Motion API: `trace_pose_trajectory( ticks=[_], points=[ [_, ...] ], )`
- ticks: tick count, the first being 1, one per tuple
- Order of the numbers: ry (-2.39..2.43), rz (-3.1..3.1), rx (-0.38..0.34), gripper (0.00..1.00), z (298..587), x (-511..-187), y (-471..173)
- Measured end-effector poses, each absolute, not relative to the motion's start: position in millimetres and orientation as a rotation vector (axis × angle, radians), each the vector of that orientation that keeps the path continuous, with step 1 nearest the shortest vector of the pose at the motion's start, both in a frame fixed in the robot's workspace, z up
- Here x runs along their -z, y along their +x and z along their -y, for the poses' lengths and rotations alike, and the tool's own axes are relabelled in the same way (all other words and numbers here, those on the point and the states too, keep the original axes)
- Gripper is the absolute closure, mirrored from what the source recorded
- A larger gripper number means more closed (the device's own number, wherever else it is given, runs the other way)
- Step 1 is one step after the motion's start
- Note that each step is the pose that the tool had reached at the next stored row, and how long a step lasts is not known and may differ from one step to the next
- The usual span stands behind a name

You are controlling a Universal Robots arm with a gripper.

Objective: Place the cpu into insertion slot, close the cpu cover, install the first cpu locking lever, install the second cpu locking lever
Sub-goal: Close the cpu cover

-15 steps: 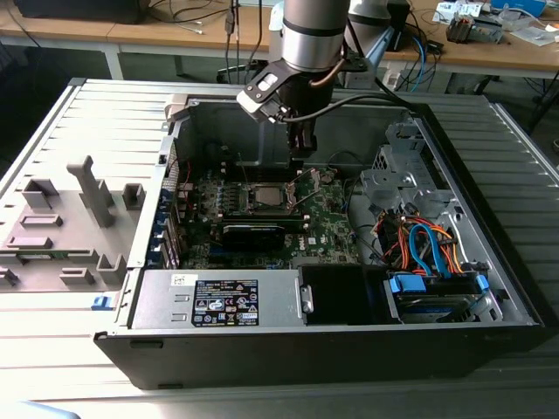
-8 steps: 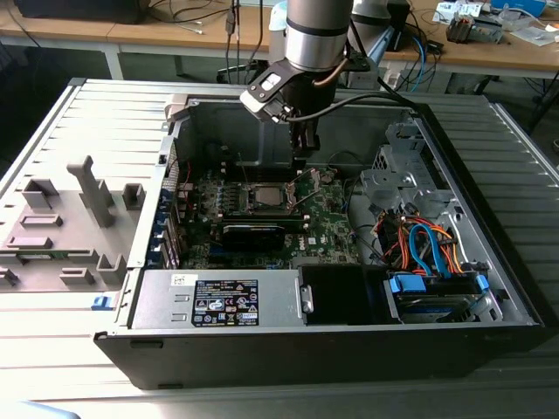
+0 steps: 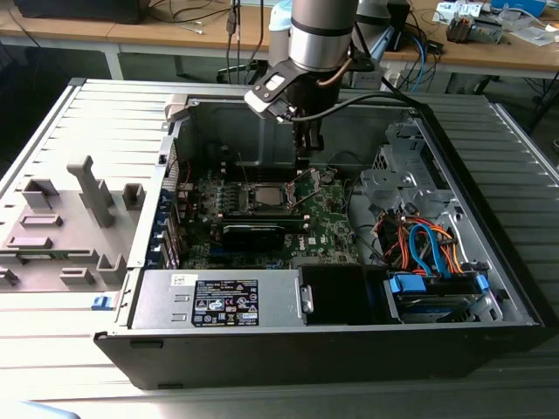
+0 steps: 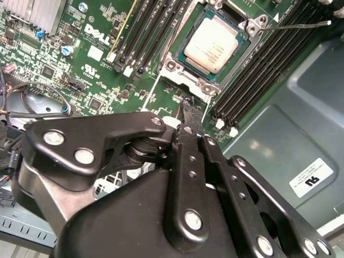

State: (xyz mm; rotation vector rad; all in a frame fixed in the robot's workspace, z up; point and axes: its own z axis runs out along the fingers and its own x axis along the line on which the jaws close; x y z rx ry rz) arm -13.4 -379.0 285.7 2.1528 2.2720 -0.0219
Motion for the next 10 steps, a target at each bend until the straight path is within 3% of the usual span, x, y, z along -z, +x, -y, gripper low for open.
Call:
trace_pose_trajectory(
  ticks=[10],
  points=[
    [2.153,-2.272,0.022,0.89,379.0,-285.7,-10.8]
  ],
)
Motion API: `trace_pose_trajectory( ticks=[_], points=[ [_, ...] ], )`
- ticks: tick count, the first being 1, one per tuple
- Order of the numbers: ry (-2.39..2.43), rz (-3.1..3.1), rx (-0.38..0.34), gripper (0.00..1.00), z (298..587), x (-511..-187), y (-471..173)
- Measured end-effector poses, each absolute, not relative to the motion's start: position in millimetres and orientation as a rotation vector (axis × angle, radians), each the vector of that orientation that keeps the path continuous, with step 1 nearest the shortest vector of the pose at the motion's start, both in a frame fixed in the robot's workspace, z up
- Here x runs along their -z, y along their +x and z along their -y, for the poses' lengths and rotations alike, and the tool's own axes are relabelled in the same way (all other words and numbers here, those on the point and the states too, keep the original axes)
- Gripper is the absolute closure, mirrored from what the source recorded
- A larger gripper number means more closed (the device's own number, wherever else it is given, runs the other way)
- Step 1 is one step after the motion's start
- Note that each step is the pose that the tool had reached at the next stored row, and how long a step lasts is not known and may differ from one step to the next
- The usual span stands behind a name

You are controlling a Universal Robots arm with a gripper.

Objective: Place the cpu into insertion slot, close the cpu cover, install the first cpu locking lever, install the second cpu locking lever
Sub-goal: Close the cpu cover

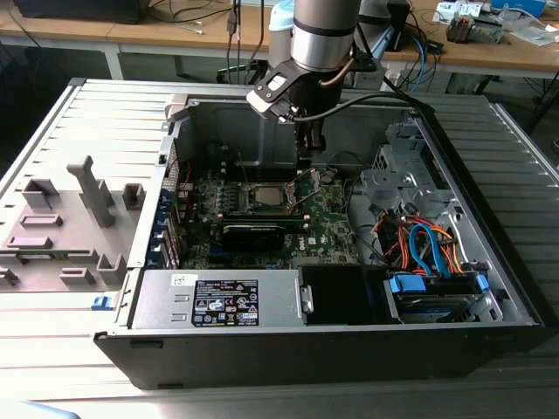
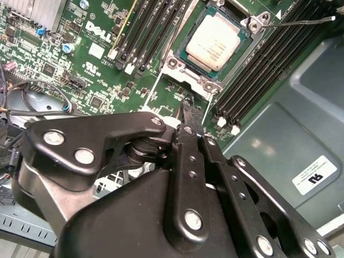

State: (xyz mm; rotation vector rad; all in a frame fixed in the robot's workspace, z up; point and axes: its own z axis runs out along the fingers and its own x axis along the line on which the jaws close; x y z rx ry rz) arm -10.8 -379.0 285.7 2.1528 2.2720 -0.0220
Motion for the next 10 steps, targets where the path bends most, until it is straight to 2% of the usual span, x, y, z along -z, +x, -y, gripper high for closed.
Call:
trace_pose_trajectory(
  ticks=[10],
  points=[
    [2.153,-2.272,0.022,0.89,379.0,-285.7,-8.3]
  ],
)
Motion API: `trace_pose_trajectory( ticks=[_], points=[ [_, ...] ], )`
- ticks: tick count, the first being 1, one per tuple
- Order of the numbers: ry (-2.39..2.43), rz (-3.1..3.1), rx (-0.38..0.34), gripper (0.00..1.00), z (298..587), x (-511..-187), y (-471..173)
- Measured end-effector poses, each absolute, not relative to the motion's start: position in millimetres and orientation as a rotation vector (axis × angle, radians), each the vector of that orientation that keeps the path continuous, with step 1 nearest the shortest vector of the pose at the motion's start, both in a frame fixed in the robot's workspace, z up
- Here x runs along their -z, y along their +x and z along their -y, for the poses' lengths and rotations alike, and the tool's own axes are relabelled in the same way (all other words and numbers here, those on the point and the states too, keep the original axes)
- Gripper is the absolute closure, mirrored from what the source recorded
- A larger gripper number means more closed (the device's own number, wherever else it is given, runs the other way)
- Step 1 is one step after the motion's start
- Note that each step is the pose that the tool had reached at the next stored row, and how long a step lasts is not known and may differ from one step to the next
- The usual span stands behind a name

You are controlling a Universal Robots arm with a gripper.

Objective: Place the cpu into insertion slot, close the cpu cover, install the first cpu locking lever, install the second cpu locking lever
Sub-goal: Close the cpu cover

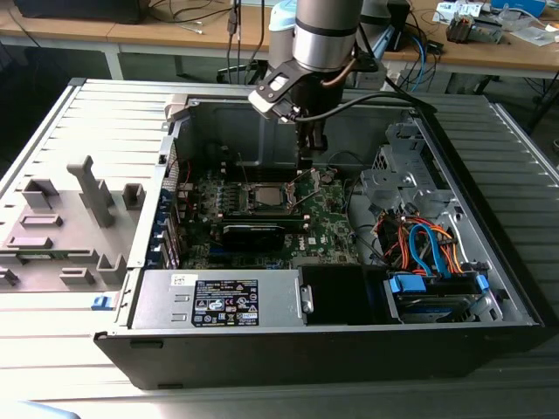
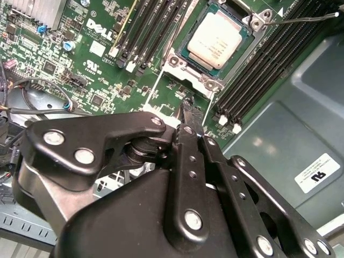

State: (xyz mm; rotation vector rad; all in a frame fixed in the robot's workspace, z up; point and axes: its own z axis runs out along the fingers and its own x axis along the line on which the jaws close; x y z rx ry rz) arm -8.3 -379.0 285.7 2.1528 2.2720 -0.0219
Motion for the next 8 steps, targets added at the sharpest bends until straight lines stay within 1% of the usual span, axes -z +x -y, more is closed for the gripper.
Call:
trace_pose_trajectory(
  ticks=[8],
  points=[
    [2.153,-2.272,0.022,0.89,378.9,-285.7,-5.4]
  ],
)
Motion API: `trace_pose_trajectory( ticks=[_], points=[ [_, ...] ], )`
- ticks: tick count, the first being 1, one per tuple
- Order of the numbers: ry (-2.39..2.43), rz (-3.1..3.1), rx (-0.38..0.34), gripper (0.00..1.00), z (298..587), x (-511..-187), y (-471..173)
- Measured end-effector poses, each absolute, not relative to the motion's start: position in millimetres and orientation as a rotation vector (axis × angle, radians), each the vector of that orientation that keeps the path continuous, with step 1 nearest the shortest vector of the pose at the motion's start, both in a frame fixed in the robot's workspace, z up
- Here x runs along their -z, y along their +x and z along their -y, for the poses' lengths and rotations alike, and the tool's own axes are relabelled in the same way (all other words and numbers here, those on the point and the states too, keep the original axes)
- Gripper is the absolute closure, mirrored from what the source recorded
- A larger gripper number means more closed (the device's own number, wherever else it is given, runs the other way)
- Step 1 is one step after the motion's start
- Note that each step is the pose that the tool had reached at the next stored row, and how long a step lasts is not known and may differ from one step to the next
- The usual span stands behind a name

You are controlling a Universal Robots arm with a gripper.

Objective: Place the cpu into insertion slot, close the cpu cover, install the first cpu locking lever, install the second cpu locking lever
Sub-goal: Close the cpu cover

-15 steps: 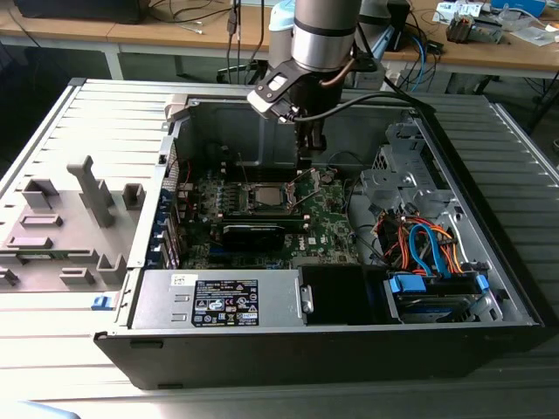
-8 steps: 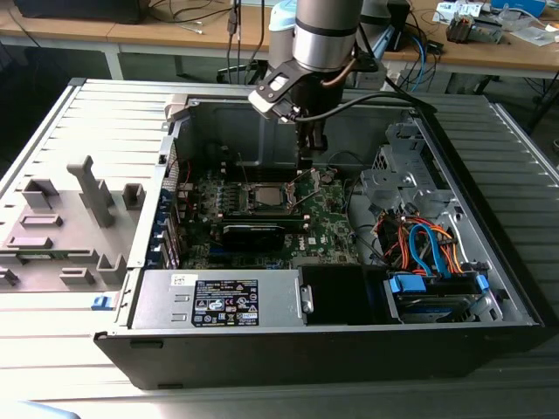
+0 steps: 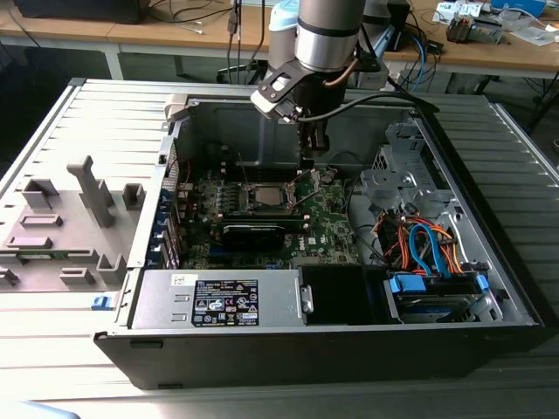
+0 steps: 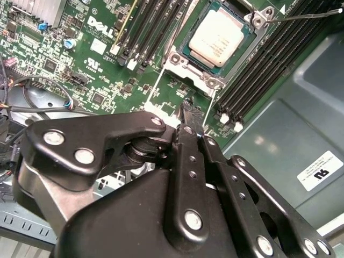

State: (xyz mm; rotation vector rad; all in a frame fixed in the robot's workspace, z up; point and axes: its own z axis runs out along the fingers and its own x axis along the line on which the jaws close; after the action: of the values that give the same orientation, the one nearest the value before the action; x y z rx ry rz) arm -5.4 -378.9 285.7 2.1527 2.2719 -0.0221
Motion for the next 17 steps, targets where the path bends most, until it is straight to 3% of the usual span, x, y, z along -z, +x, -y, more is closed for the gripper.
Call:
trace_pose_trajectory(
  ticks=[17],
  points=[
    [2.153,-2.272,0.022,0.89,378.9,-285.6,3.3]
  ],
)
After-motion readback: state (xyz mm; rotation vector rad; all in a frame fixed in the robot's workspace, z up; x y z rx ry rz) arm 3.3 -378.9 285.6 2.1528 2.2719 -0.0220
